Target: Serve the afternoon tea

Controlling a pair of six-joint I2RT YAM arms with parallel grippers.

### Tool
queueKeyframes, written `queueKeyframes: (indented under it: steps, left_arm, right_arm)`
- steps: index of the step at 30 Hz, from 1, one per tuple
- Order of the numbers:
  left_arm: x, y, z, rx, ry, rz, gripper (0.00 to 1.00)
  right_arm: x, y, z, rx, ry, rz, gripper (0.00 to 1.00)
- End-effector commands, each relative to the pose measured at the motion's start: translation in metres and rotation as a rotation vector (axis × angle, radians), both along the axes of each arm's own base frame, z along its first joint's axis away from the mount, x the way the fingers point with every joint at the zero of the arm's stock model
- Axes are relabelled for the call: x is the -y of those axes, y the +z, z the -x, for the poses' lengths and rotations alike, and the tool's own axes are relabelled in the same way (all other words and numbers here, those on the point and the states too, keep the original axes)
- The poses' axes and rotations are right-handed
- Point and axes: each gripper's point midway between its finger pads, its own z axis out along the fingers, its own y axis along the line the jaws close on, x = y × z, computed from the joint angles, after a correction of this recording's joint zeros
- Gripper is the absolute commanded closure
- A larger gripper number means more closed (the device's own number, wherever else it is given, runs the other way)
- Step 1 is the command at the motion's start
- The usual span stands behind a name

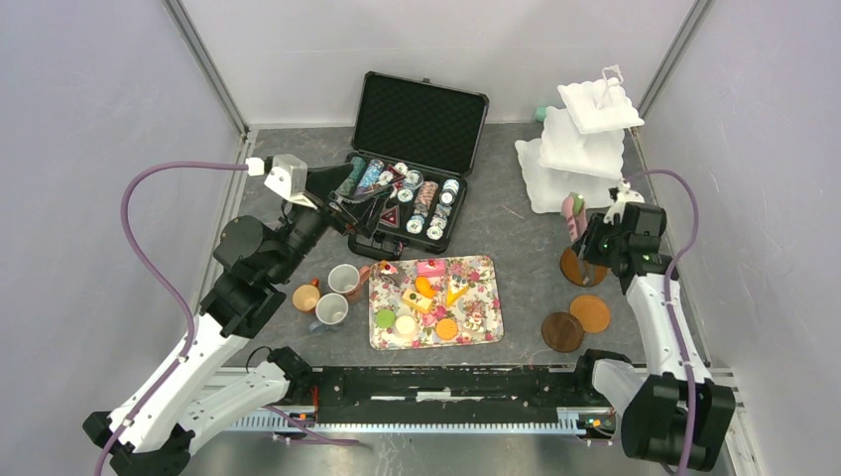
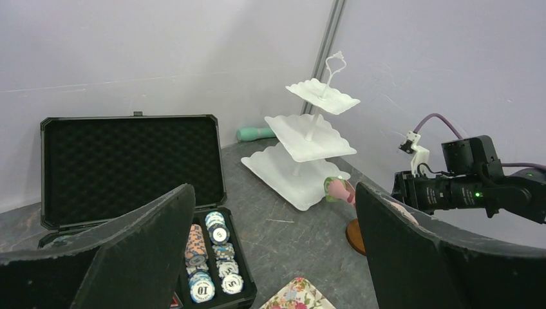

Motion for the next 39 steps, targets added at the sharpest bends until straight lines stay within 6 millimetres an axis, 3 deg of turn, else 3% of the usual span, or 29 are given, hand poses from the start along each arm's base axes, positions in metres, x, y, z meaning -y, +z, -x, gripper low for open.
queueKeyframes:
  steps: [1, 5, 12, 21, 28, 39]
  left_arm:
    - [-0.001, 0.017, 0.007, 0.031, -0.023, 0.063, 0.00]
    - [0.002, 0.015, 0.006, 0.026, -0.029, 0.059, 0.00]
    - [0.010, 0.012, 0.008, 0.020, -0.048, 0.049, 0.00]
    - [0.017, 0.008, 0.012, 0.021, -0.067, 0.036, 0.00]
    - [0.022, 0.006, 0.012, 0.012, -0.083, 0.037, 0.00]
    - [0.022, 0.007, 0.013, 0.017, -0.085, 0.041, 0.00]
  right_arm:
    - [0.028, 0.010, -0.028, 0.129, -0.047, -0.007, 0.80]
    - [0.058, 0.001, -0.041, 0.162, -0.151, -0.057, 0.81]
    - [0.076, 0.003, -0.076, 0.286, -0.197, -0.108, 0.79]
    - [0.089, -0.015, -0.117, 0.296, -0.199, -0.158, 0.77]
    - [0.099, -0.013, -0.142, 0.316, -0.194, -0.158, 0.75]
    - [0.098, -0.019, -0.177, 0.344, -0.163, -0.255, 0.71]
